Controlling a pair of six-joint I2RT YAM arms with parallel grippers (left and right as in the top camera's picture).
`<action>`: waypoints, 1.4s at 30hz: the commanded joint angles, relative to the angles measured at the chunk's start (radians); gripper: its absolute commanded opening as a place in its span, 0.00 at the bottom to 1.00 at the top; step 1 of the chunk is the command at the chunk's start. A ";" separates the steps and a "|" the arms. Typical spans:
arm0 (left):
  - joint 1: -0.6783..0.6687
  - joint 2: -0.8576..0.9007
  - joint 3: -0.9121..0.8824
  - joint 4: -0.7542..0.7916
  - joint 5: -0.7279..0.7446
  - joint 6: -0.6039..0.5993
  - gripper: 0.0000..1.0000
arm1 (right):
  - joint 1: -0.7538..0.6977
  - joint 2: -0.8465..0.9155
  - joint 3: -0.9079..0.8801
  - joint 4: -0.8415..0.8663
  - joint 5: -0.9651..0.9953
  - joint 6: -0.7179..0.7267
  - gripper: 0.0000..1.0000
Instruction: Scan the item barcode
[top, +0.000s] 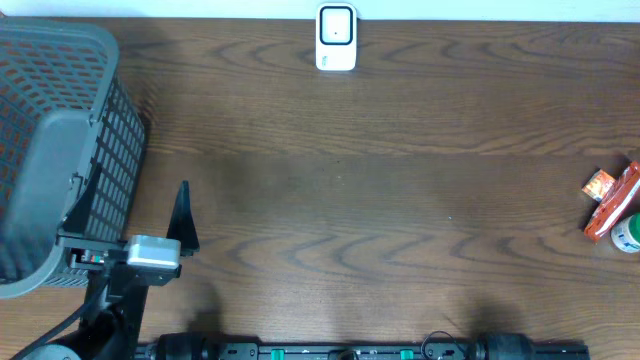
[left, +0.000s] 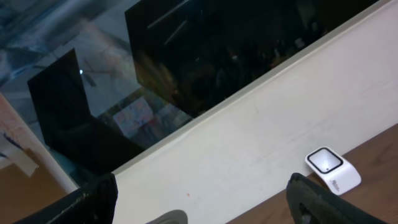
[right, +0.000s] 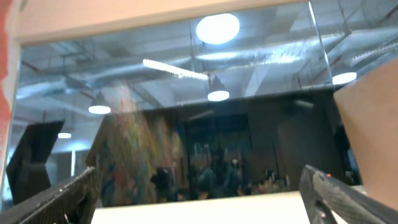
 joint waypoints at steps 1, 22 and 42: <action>0.005 -0.059 0.009 -0.009 -0.021 -0.013 0.87 | -0.012 0.005 -0.069 0.037 0.021 0.073 0.99; 0.005 -0.329 -0.098 -0.051 -0.040 -0.013 0.87 | -0.078 0.014 -0.646 0.274 0.071 0.417 0.99; 0.005 -0.329 -0.098 -0.072 -0.051 -0.013 0.87 | -0.078 0.016 -1.080 0.333 0.146 0.574 0.99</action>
